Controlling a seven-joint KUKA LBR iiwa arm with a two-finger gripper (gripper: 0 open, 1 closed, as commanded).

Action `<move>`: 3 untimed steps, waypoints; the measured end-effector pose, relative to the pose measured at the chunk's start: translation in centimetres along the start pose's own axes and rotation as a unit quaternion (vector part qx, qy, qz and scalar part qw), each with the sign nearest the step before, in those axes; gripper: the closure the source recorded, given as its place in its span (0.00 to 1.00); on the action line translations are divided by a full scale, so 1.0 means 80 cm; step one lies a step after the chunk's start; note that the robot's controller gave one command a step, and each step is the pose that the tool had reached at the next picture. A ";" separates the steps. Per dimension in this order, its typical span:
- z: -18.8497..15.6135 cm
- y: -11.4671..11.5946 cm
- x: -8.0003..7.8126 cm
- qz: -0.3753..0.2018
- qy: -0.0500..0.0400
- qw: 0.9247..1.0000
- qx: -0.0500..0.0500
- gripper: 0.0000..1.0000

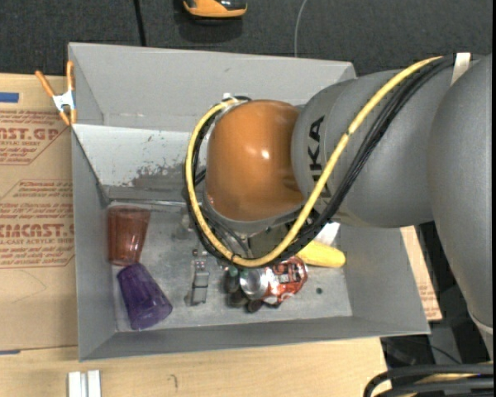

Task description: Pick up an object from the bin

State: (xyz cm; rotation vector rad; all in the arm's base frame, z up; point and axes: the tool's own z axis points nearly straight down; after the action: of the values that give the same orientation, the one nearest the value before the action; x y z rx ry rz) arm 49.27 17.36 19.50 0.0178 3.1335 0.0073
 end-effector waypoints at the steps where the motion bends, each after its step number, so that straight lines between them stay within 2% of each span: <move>1: 0.077 -0.048 -0.014 -0.061 0.002 0.998 0.001 0.00; 3: 0.106 -0.071 -0.022 -0.112 0.006 0.994 0.003 0.00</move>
Offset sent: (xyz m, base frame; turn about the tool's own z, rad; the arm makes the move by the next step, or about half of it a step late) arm 0.0345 -0.0831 -0.1067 -0.2099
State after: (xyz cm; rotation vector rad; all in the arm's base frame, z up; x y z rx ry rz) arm 50.99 11.72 11.03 -0.3346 3.1267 -0.0021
